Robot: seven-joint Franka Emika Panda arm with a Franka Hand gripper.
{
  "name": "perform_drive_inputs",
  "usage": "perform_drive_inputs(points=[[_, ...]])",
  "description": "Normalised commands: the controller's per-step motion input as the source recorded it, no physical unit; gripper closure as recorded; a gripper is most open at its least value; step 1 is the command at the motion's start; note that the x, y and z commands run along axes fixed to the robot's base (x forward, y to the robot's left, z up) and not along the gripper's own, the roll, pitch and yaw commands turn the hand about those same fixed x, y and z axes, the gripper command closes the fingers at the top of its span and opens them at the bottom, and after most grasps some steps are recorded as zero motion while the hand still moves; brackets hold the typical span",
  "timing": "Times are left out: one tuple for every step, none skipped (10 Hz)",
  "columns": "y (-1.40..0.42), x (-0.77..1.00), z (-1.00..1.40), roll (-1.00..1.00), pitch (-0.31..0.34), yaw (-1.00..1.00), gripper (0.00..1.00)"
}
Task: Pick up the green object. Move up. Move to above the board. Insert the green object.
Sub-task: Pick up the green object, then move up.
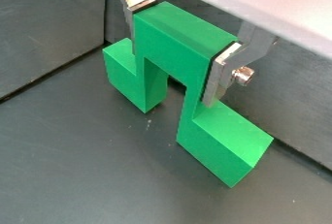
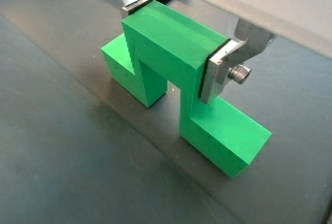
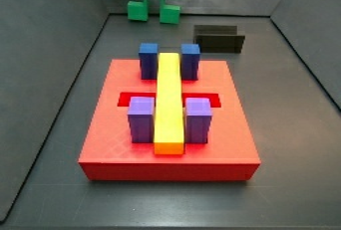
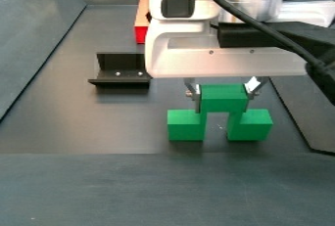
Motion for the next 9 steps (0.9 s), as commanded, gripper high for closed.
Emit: perform_drive_inputs(points=[[0.0, 0.0, 0.0, 0.0, 0.0, 0.0, 1.0], [0.0, 0.0, 0.0, 0.0, 0.0, 0.0, 1.0], [0.0, 0.0, 0.0, 0.0, 0.0, 0.0, 1.0], [0.0, 0.0, 0.0, 0.0, 0.0, 0.0, 1.0], [0.0, 0.0, 0.0, 0.0, 0.0, 0.0, 1.0], [0.0, 0.0, 0.83, 0.0, 0.0, 0.0, 1.0], [0.05, 0.03, 0.72, 0.02, 0.032, 0.02, 1.0], [0.04, 0.02, 0.55, 0.03, 0.048, 0.02, 1.0], [0.02, 0.05, 0.19, 0.06, 0.043, 0.02, 1.0]])
